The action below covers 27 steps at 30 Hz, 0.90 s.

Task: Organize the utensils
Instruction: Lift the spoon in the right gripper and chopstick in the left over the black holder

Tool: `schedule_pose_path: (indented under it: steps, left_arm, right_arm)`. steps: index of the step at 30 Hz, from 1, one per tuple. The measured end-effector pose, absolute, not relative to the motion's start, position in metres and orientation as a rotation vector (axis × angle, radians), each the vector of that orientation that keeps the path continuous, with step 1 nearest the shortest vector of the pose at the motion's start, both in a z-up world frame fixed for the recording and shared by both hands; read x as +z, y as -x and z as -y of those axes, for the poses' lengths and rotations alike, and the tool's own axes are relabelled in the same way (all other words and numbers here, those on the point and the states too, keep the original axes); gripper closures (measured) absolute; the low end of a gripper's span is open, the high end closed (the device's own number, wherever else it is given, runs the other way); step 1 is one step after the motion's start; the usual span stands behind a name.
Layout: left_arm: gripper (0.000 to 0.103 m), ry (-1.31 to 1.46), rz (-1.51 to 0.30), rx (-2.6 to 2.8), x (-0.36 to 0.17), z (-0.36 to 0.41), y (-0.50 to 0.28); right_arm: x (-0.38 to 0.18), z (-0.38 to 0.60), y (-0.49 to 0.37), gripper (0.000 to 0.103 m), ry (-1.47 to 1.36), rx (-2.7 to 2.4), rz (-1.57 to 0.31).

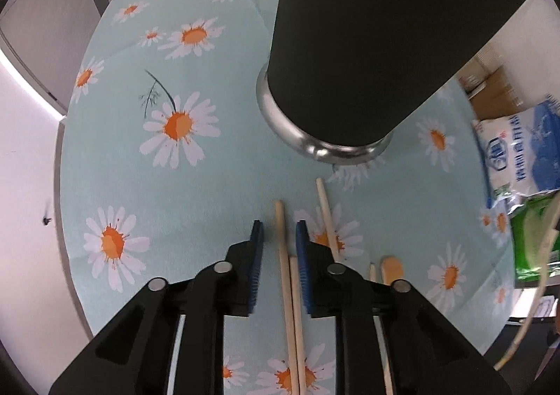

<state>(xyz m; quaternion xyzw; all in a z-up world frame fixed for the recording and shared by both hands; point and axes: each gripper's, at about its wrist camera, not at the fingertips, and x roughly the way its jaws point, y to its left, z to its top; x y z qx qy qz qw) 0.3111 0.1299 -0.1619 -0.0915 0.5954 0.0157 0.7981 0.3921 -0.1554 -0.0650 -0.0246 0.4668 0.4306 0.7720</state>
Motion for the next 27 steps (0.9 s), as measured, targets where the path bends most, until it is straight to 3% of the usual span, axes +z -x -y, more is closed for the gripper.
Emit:
schedule_pose_path:
  steps: [3, 15, 27]
  left_arm:
    - [0.099, 0.193, -1.296, 0.068, -0.163, -0.130, -0.313]
    - [0.100, 0.308, -1.286, 0.099, -0.162, -0.151, -0.304]
    - [0.100, 0.372, -1.101, 0.064, -0.109, -0.174, -0.248]
  right_arm:
    - [-0.062, 0.162, -0.390, 0.098, 0.044, 0.944, -1.009]
    - [-0.058, 0.171, -0.392, 0.098, 0.043, 0.995, -1.000]
    - [-0.055, 0.136, -0.381, 0.098, 0.064, 1.018, -0.983]
